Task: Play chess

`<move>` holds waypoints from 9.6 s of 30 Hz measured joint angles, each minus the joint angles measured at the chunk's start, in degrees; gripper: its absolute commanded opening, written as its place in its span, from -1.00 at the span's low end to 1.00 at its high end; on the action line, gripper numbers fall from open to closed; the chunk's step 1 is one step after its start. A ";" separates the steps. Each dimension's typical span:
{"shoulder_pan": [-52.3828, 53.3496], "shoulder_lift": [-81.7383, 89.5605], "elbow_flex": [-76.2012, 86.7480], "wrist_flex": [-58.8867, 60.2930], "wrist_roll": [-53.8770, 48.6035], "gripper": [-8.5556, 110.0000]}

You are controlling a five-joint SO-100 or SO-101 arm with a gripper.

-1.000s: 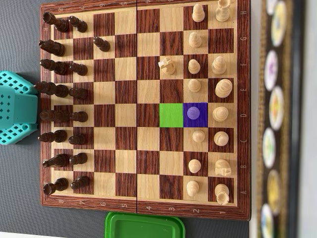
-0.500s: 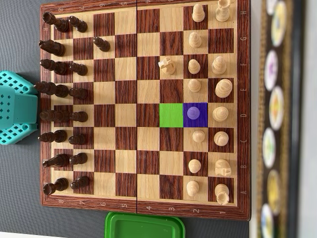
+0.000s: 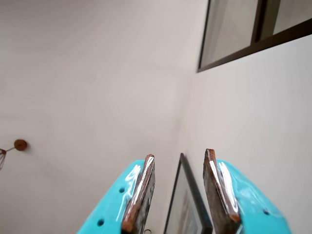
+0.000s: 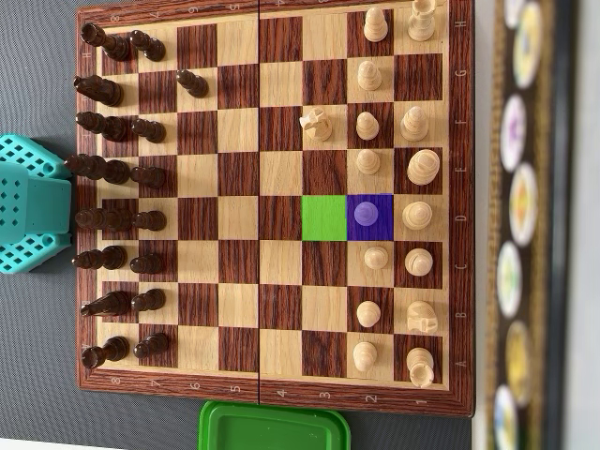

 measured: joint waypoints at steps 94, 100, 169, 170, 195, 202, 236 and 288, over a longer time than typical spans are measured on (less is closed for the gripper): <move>-0.35 -0.53 -37.18 167.61 -0.35 -0.60; -1.23 -0.53 -37.62 176.31 -0.26 -0.59; -4.92 -115.75 -103.97 176.75 -0.18 -0.60; -5.01 -116.37 -104.59 176.75 -0.18 -0.60; -4.57 -126.30 -112.06 176.75 -0.18 -0.60; -3.78 -126.30 -112.06 176.75 -0.18 -0.60; -2.29 -130.96 -116.02 174.29 -0.26 -0.60; -2.20 -130.96 -116.19 175.69 -0.35 -0.82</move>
